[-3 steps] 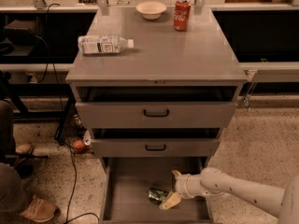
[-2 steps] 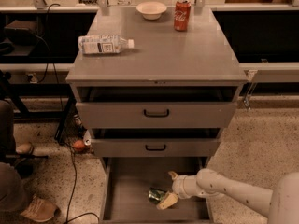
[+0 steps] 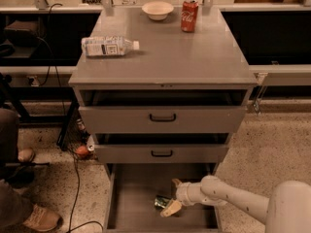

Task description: Pick green can from bottom drawer and place on counter

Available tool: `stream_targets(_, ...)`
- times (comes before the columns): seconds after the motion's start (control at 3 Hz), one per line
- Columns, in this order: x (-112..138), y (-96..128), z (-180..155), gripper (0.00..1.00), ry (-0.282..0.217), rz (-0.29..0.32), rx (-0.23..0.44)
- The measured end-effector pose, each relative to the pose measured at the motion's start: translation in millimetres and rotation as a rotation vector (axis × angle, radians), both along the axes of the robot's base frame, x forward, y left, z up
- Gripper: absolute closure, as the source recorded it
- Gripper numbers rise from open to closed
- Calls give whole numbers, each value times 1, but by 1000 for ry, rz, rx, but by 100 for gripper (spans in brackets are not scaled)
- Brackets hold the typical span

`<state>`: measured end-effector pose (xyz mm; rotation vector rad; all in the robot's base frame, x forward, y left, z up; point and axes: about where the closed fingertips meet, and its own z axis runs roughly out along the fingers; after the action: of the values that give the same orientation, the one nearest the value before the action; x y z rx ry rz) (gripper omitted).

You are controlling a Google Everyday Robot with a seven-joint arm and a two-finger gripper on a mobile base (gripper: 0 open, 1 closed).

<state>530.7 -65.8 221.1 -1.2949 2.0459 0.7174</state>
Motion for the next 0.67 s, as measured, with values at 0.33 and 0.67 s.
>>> stream_targets(0.33, -1, 1, -2, 0, -14, 4, -6)
stream_targets(0.67, 2, -1, -20, 0, -61, 11, -34)
